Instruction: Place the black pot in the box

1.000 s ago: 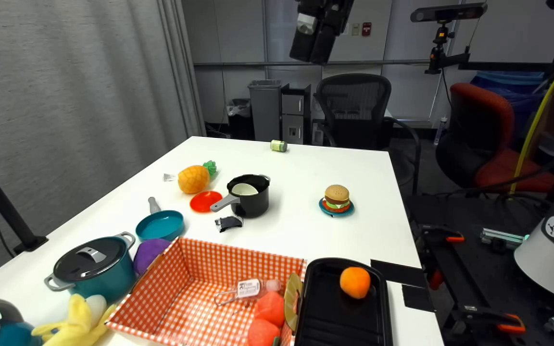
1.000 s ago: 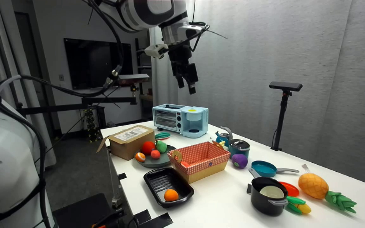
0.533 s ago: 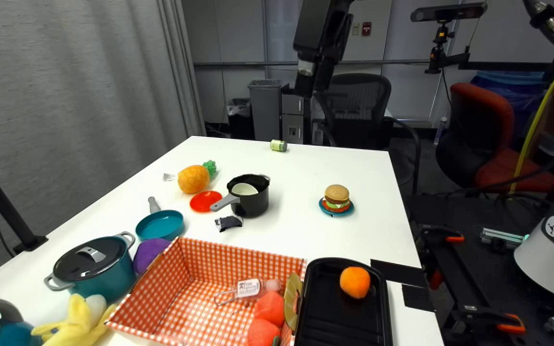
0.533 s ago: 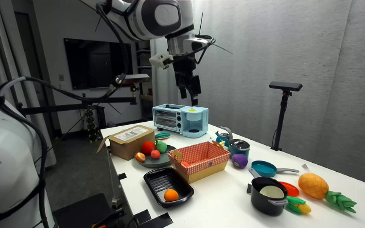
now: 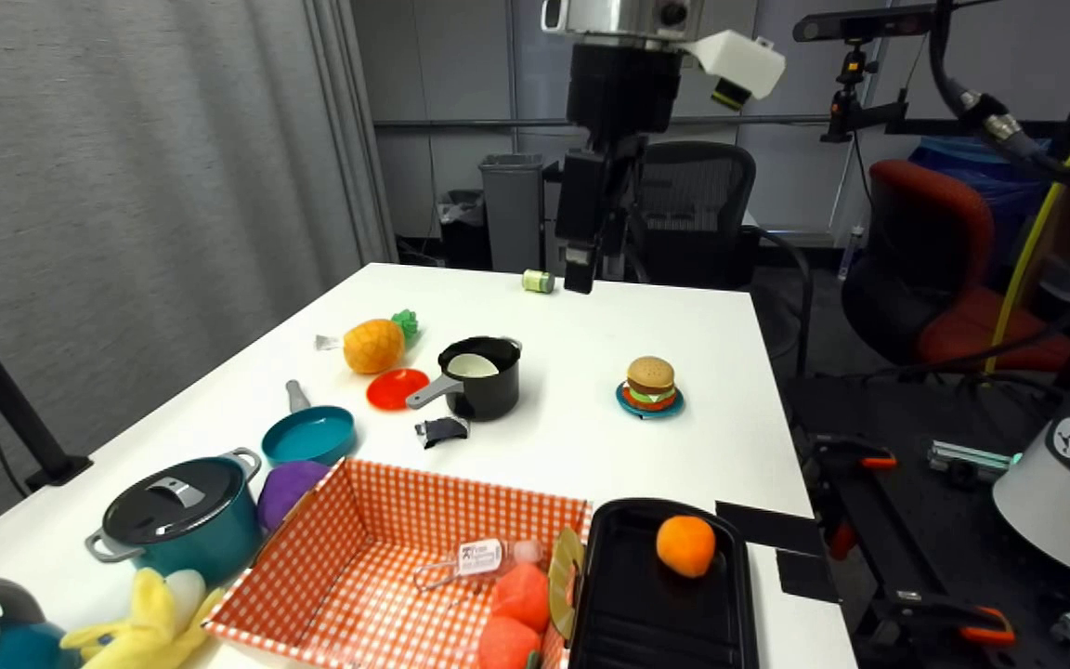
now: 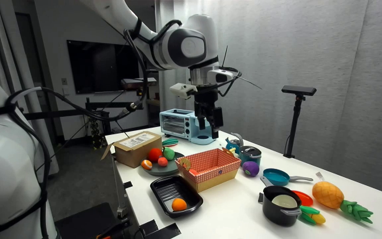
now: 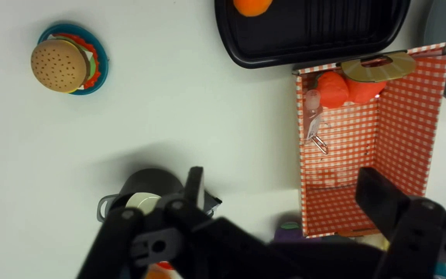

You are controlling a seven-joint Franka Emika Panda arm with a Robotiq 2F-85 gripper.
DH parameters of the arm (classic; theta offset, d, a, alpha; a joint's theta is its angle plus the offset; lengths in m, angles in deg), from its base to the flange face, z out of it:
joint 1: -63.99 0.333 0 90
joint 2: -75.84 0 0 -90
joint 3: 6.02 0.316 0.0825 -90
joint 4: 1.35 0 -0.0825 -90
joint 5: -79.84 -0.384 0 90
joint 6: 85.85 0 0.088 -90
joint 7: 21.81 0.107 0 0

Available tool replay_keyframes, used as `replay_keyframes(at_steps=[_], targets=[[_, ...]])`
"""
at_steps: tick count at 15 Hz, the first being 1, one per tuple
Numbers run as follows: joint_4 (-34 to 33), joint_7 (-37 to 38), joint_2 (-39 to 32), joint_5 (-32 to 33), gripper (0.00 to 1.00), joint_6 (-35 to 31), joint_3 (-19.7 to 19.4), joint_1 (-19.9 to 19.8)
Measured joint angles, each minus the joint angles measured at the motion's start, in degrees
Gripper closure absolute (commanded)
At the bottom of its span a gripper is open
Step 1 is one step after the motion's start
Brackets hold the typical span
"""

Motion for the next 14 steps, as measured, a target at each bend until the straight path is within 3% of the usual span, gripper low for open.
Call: replay_keyframes(at_steps=[14], targets=[[-0.38,-0.04,-20.18,16.27,0.01,-20.34,-4.75,-1.14]])
